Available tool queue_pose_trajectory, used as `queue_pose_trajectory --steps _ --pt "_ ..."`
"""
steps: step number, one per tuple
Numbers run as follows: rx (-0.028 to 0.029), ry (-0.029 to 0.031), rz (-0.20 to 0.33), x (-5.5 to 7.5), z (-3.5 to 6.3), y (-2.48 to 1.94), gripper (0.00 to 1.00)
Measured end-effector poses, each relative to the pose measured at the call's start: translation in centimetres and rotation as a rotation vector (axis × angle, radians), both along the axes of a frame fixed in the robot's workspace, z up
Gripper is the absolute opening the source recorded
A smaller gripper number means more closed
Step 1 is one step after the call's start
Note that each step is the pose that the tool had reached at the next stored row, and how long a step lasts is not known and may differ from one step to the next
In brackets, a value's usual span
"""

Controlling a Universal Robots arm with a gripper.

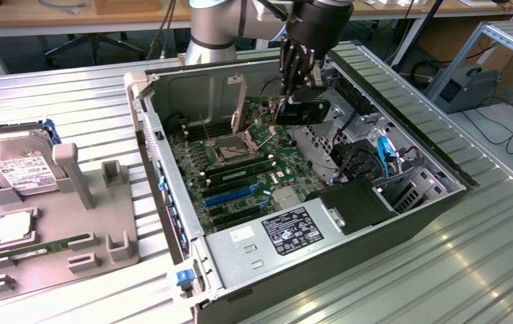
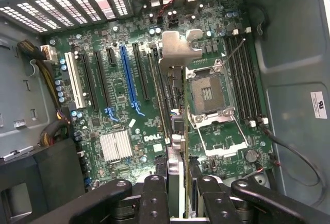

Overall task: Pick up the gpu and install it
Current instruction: 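Insert the gpu into the slot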

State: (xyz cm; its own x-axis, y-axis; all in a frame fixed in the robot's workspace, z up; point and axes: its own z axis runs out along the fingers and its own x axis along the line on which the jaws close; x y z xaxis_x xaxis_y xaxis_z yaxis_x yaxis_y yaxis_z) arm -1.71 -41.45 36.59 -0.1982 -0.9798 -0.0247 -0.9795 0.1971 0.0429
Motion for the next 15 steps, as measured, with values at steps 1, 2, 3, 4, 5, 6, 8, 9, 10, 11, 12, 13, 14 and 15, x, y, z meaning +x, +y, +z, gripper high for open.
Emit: queue_pose_trajectory --steps 1,2,3,4,5,6,8,9,10,11,12,13,14,15 --pt "0.0000 0.0000 0.005 0.00 0.00 0.00 0.27" --pt "0.0000 0.0000 0.009 0.00 0.00 0.00 0.27" --pt "0.0000 0.0000 0.012 0.00 0.00 0.00 0.27" --pt "0.0000 0.0000 0.015 0.00 0.00 0.00 0.27" --pt "0.0001 0.0000 0.019 0.00 0.00 0.00 0.27" --pt "0.0001 0.0000 0.025 0.00 -0.01 0.00 0.27" --pt "0.0000 0.0000 0.038 0.00 -0.01 0.00 0.27" --pt "0.0001 0.0000 0.042 0.00 -0.01 0.00 0.27" --pt "0.0001 0.0000 0.048 0.00 -0.01 0.00 0.27" --pt "0.0000 0.0000 0.055 0.00 -0.01 0.00 0.27" --pt "0.0000 0.0000 0.061 0.00 -0.01 0.00 0.27" --pt "0.0000 0.0000 0.071 0.00 -0.01 0.00 0.27" --pt "0.0000 0.0000 0.081 0.00 -0.01 0.00 0.27" --pt "0.0000 0.0000 0.098 0.00 -0.01 0.00 0.27"
